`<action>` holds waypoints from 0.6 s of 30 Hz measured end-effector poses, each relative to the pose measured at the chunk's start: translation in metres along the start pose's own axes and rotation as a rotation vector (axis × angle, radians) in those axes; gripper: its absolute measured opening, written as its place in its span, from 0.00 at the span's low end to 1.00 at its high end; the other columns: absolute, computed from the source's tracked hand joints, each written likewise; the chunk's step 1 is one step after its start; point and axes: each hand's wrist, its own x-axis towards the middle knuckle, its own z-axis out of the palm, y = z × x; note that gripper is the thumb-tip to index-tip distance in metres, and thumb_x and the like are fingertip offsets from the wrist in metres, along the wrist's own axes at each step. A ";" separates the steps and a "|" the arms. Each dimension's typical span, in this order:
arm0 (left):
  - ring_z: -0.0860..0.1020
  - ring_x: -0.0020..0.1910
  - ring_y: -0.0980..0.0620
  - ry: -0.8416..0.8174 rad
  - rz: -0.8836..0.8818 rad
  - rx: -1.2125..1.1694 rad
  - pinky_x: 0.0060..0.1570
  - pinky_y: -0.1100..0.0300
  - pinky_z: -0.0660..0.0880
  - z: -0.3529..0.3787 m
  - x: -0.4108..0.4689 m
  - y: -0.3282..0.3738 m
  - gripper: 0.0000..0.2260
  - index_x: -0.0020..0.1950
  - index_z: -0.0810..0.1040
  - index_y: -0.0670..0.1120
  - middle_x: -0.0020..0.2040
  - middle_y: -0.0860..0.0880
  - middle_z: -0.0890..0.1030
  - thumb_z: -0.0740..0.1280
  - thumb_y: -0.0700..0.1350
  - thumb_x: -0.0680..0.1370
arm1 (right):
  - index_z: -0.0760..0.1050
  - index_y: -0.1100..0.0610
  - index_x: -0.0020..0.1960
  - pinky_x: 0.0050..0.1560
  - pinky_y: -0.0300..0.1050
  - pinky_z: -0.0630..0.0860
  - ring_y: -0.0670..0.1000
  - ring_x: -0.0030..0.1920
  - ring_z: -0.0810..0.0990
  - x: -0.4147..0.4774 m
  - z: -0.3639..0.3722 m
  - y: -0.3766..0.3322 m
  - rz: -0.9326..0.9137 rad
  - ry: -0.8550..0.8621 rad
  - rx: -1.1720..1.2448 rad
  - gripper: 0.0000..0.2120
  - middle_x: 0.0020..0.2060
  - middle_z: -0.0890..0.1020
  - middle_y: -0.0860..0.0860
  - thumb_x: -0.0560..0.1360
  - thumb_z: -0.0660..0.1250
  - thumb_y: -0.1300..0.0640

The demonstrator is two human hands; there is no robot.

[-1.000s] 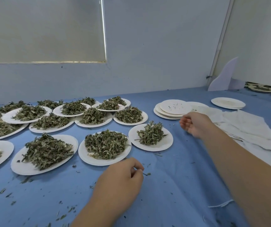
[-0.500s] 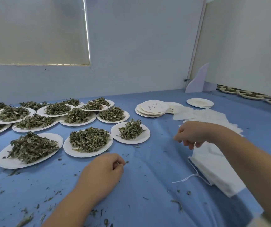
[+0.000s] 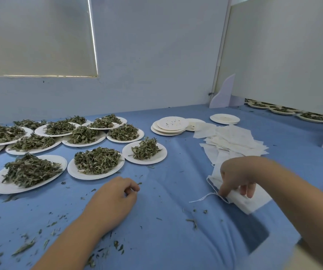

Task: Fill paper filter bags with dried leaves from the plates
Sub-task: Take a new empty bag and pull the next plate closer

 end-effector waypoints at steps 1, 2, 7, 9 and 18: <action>0.75 0.41 0.60 0.005 0.002 -0.005 0.39 0.69 0.69 0.000 -0.001 0.000 0.08 0.51 0.76 0.60 0.47 0.58 0.75 0.61 0.47 0.81 | 0.76 0.60 0.47 0.31 0.42 0.79 0.53 0.33 0.85 0.001 0.002 0.000 0.002 0.013 0.000 0.21 0.41 0.83 0.54 0.63 0.74 0.46; 0.75 0.40 0.60 0.009 0.003 -0.013 0.39 0.69 0.69 0.000 -0.001 0.000 0.08 0.51 0.76 0.60 0.47 0.58 0.75 0.61 0.47 0.81 | 0.76 0.60 0.45 0.30 0.41 0.78 0.52 0.30 0.84 0.002 0.003 0.000 0.001 0.038 -0.002 0.16 0.39 0.83 0.54 0.65 0.72 0.48; 0.75 0.41 0.60 0.007 -0.005 -0.027 0.39 0.70 0.69 -0.001 -0.002 0.001 0.08 0.52 0.76 0.59 0.48 0.58 0.75 0.60 0.47 0.81 | 0.70 0.56 0.33 0.36 0.43 0.74 0.55 0.35 0.79 0.003 -0.001 0.001 -0.071 0.206 -0.132 0.06 0.32 0.78 0.54 0.70 0.60 0.59; 0.74 0.40 0.60 0.009 -0.008 -0.025 0.38 0.70 0.68 -0.001 -0.002 0.001 0.08 0.52 0.76 0.59 0.48 0.58 0.75 0.60 0.47 0.81 | 0.68 0.52 0.31 0.33 0.40 0.67 0.52 0.34 0.72 0.000 -0.003 0.000 -0.130 0.260 -0.170 0.11 0.30 0.73 0.49 0.72 0.61 0.58; 0.73 0.37 0.60 0.270 0.157 -0.182 0.35 0.72 0.67 -0.005 -0.006 0.010 0.12 0.48 0.76 0.61 0.42 0.58 0.75 0.65 0.42 0.78 | 0.79 0.52 0.40 0.37 0.38 0.66 0.43 0.32 0.70 -0.037 -0.010 -0.048 -0.579 0.334 0.306 0.15 0.31 0.74 0.46 0.72 0.66 0.40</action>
